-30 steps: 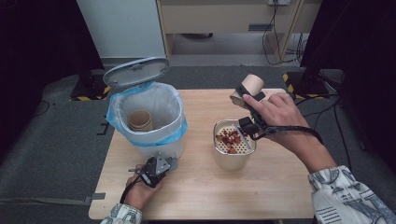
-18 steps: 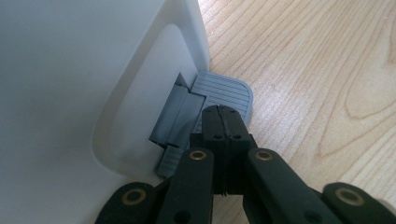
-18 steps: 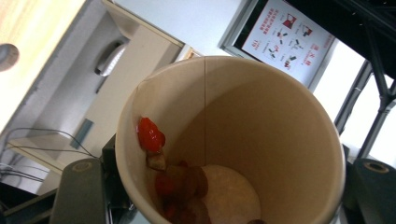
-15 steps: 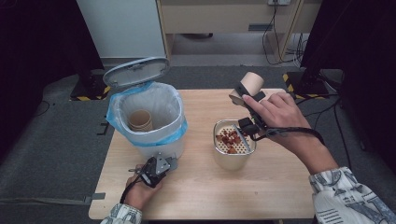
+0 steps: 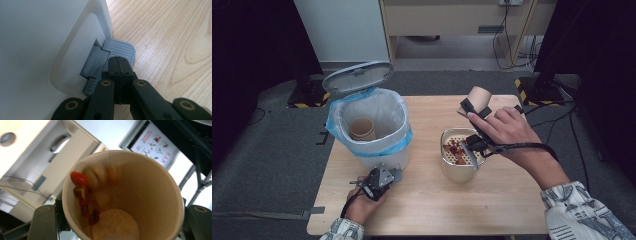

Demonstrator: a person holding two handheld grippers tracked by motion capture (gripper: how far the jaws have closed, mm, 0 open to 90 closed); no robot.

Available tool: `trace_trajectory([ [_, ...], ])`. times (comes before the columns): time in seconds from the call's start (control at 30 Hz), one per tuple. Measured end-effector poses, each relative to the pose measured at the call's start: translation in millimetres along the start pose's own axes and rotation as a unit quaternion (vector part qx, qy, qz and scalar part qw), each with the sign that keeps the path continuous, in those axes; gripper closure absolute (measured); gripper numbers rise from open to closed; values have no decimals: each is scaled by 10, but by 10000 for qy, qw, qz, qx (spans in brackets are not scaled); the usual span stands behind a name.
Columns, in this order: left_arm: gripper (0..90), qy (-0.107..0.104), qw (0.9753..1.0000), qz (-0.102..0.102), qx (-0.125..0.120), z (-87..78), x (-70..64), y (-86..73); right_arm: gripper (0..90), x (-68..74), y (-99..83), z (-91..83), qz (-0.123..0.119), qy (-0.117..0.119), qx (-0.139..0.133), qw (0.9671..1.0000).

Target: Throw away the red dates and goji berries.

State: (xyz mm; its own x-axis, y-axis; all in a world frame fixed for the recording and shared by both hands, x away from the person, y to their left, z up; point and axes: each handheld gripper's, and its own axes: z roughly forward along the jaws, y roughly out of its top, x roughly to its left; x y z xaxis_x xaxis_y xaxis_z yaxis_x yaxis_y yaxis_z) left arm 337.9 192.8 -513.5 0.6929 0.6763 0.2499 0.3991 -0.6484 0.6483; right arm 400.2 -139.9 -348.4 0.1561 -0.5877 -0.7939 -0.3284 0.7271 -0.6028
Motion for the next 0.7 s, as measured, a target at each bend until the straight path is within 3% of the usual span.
trace_trajectory([
  [0.07, 899, 3, 10000, 3, 0, 0, -1, 0, 307, 75, 41, 23, -197, 105, -82, 9997],
  [0.2, 899, -4, 10000, -14, -7, 0, 1, -1, 307, 82, 6, 22, -29, 164, 4, 9999],
  [0.7, 899, -7, 10000, -19, -3, 1, -3, -1, 305, 95, -34, 7, 111, 160, 5, 9998],
])
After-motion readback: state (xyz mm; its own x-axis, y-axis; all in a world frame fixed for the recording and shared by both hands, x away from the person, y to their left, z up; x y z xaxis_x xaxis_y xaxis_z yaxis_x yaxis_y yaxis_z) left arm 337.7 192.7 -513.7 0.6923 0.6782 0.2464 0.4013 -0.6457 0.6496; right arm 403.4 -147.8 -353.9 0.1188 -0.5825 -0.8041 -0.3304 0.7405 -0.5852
